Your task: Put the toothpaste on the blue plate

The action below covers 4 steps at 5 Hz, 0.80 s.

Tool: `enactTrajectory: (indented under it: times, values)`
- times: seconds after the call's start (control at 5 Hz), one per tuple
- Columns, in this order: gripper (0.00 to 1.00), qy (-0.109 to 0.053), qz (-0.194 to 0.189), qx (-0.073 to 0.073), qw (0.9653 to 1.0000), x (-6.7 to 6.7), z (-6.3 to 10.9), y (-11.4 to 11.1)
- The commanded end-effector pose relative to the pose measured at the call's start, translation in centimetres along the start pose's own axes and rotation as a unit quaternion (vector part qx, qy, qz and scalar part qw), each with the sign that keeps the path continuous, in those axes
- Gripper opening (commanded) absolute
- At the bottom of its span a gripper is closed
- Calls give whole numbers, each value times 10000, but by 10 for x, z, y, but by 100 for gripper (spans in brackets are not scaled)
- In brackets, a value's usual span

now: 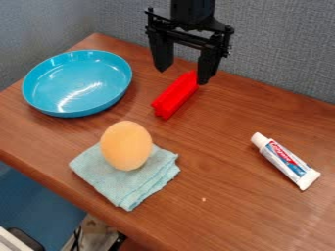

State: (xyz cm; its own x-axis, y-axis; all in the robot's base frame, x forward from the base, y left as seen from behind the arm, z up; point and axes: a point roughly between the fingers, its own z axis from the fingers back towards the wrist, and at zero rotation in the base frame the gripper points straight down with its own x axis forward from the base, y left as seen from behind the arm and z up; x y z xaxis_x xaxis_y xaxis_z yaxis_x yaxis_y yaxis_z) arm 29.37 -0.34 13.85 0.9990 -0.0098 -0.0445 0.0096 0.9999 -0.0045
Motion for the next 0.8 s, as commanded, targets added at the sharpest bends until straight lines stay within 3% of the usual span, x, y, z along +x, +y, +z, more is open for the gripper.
enactTrajectory:
  times: [0.0,0.4,0.6]
  values:
    - [100,93,11,-8,10000,-1,-6,-1]
    - [100,282,65,-22,9996,-4,-18,-7]
    - [100,318,382,-83,9987,1,-23,-26]
